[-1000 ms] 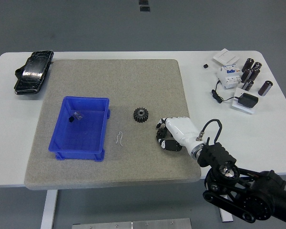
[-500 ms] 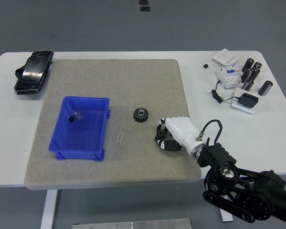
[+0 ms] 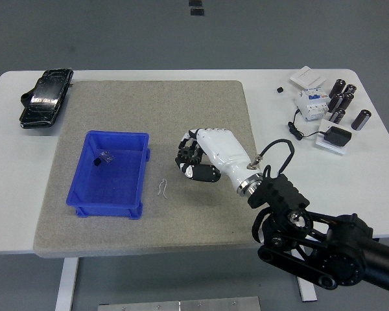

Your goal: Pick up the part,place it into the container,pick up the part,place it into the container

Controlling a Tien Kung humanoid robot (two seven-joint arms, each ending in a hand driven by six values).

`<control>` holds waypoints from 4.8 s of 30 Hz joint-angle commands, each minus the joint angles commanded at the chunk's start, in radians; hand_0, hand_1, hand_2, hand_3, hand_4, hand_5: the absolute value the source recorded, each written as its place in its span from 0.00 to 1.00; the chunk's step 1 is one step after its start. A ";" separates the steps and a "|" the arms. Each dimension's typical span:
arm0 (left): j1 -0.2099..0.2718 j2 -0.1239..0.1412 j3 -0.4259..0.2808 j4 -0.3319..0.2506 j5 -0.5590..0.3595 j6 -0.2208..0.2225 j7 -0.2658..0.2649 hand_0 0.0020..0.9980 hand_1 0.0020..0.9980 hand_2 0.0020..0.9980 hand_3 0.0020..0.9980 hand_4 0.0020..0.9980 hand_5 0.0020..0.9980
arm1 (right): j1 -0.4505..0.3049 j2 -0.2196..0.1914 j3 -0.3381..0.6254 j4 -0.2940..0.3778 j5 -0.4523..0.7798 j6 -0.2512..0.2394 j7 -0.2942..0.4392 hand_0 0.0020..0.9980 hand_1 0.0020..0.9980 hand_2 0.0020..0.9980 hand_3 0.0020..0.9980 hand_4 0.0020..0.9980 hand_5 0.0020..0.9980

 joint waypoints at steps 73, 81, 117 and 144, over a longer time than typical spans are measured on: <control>-0.012 -0.003 0.004 0.000 0.010 -0.005 0.003 0.75 0.72 0.72 0.66 0.68 0.38 | 0.194 0.170 -0.256 -0.612 0.266 -0.011 0.109 0.60 0.67 0.77 0.79 0.71 0.30; -0.013 -0.003 0.003 -0.001 0.009 -0.004 0.003 0.75 0.72 0.72 0.66 0.68 0.38 | 0.192 0.168 -0.271 -0.620 0.271 -0.007 0.110 0.51 0.62 0.74 0.78 0.71 0.30; -0.013 -0.005 0.007 -0.001 -0.004 0.001 -0.001 0.75 0.72 0.72 0.66 0.68 0.40 | 0.181 0.142 -0.217 -0.398 0.146 -0.085 0.056 0.39 0.43 0.44 0.45 0.40 0.03; -0.012 -0.005 0.000 -0.003 0.001 0.001 0.006 0.75 0.72 0.72 0.66 0.68 0.41 | 0.184 0.149 -0.130 -0.324 0.089 0.035 -0.011 0.39 0.58 0.78 0.79 0.57 0.19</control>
